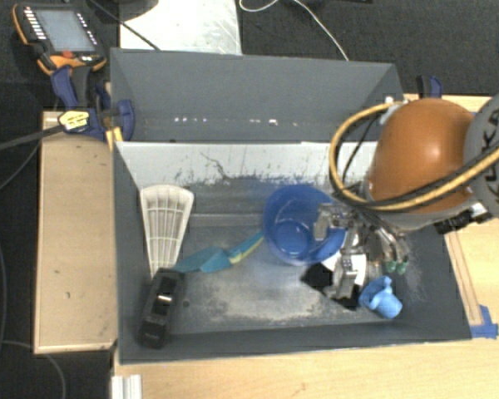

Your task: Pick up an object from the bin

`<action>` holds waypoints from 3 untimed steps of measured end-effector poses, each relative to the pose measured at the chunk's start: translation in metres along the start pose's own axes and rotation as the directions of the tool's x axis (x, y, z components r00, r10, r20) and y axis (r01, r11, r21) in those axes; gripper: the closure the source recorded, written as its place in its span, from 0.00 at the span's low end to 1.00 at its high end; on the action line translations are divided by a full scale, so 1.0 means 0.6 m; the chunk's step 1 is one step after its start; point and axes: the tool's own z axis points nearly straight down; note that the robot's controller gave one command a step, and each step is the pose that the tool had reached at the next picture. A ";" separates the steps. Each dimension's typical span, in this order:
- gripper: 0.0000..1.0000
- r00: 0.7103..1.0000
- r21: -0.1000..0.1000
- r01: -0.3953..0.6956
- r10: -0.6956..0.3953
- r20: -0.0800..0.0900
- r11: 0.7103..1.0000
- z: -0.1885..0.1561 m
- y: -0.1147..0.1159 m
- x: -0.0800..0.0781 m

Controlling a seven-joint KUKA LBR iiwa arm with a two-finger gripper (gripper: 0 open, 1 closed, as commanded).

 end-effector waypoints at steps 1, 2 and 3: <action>0.00 1.000 0.000 -0.001 0.001 0.009 1.000 -0.007 0.000 -0.003; 0.00 1.000 -0.001 0.005 -0.005 -0.003 1.000 0.090 0.006 -0.019; 0.00 0.995 -0.002 -0.098 0.098 0.008 0.995 0.124 0.074 -0.045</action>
Offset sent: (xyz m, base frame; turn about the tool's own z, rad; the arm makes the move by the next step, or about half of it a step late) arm 0.0108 0.0036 -0.0514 0.0084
